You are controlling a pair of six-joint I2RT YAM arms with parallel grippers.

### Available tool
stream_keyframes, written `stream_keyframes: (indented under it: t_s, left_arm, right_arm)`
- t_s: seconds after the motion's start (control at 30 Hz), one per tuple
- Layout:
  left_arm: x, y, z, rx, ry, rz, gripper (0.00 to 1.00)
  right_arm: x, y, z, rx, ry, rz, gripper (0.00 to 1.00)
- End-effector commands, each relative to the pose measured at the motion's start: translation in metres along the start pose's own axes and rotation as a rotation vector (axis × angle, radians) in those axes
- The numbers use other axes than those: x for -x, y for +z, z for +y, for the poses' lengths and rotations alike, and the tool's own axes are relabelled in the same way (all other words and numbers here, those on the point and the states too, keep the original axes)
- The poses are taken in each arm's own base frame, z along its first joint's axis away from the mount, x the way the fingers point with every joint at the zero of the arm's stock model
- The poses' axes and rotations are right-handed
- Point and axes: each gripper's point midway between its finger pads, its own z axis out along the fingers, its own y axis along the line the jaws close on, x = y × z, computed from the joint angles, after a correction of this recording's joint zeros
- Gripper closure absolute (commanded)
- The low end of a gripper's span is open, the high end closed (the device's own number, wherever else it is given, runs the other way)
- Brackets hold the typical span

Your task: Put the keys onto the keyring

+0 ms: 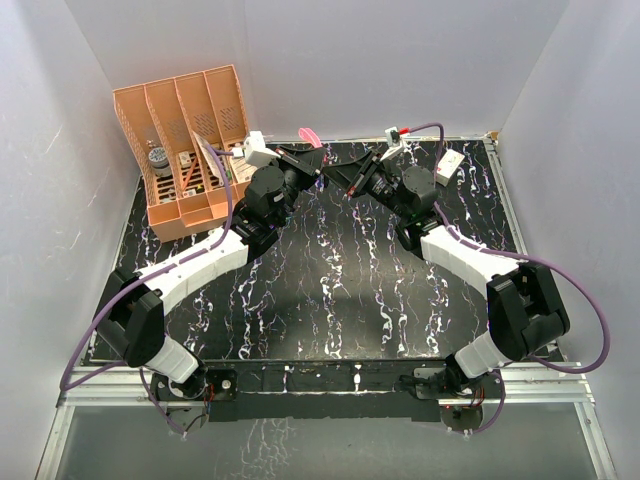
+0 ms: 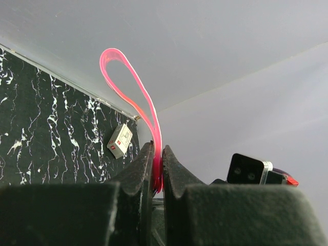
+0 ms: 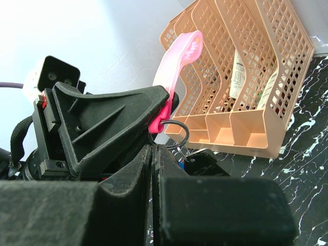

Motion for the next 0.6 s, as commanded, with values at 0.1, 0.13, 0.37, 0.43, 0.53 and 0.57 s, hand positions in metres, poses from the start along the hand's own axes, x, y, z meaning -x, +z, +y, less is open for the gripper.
stream_keyframes:
  t_s: [0.1,0.13,0.37,0.43,0.53,0.57]
  left_arm:
    - [0.0186,-0.0071,-0.0264,-0.062,-0.036,-0.041,1.0]
    - [0.0188,-0.0071,-0.0266,-0.062,-0.036,-0.042,1.0]
    - [0.0194,-0.0074,-0.0267,-0.062,-0.035,-0.043,1.0]
    - [0.0191,-0.0073,-0.0269,-0.063,-0.037,-0.042,1.0]
    - [0.0184,-0.0073,-0.0259,-0.061,-0.037,-0.04,1.0]
    - [0.0193,-0.0075,-0.0264,-0.062,-0.038,-0.042,1.0]
  right_arm:
    - [0.0261,-0.003,0.0232,0.044,-0.047,-0.075,1.0]
    - [0.0259,-0.0028,0.0227,0.043,-0.047,-0.075,1.0]
    - [0.0266,-0.0027,0.0221,0.042,-0.047,-0.077,1.0]
    - [0.0261,-0.0026,0.0216,0.04,-0.046,-0.077,1.0]
    - [0.0257,-0.0021,0.021,0.04,-0.045,-0.076,1.0]
    - [0.0253,-0.002,0.0201,0.038,-0.045,-0.075,1.0]
